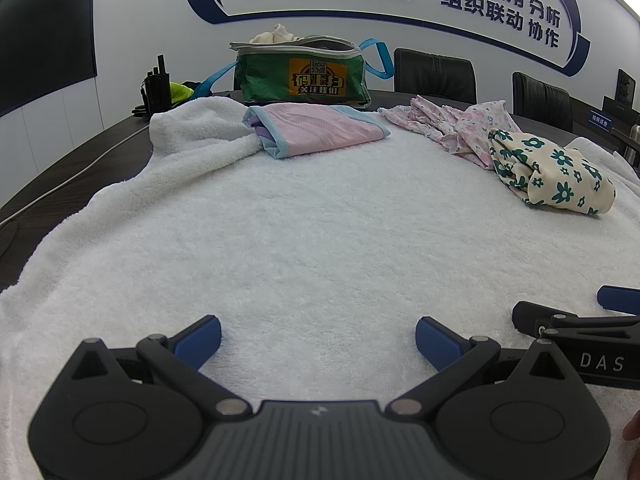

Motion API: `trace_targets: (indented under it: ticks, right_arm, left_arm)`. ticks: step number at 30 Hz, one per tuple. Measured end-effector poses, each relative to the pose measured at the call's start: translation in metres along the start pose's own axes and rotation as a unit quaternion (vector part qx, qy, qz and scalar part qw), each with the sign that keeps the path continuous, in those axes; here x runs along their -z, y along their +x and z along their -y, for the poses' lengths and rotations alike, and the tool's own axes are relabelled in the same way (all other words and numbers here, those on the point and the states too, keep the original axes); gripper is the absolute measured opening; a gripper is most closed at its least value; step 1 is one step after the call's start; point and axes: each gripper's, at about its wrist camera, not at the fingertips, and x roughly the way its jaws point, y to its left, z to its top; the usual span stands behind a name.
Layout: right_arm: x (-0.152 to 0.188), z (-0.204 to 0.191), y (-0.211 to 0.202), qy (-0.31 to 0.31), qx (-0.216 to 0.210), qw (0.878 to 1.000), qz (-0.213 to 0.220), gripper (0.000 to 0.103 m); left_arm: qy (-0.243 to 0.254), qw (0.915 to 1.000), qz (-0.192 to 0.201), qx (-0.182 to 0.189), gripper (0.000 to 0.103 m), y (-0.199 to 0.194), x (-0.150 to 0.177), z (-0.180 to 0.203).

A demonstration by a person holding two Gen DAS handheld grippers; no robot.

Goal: Fold clothes

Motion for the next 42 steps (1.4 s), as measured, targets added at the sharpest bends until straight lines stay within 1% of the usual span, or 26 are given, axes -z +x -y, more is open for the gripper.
trace_targets:
  ticks: [42]
  right_arm:
    - [-0.0002, 0.0003, 0.0005, -0.001, 0.001, 1.0, 0.0, 0.102]
  left_arm:
    - [0.0, 1.0, 0.0, 0.0, 0.103, 0.0034, -0.0007, 0.0064]
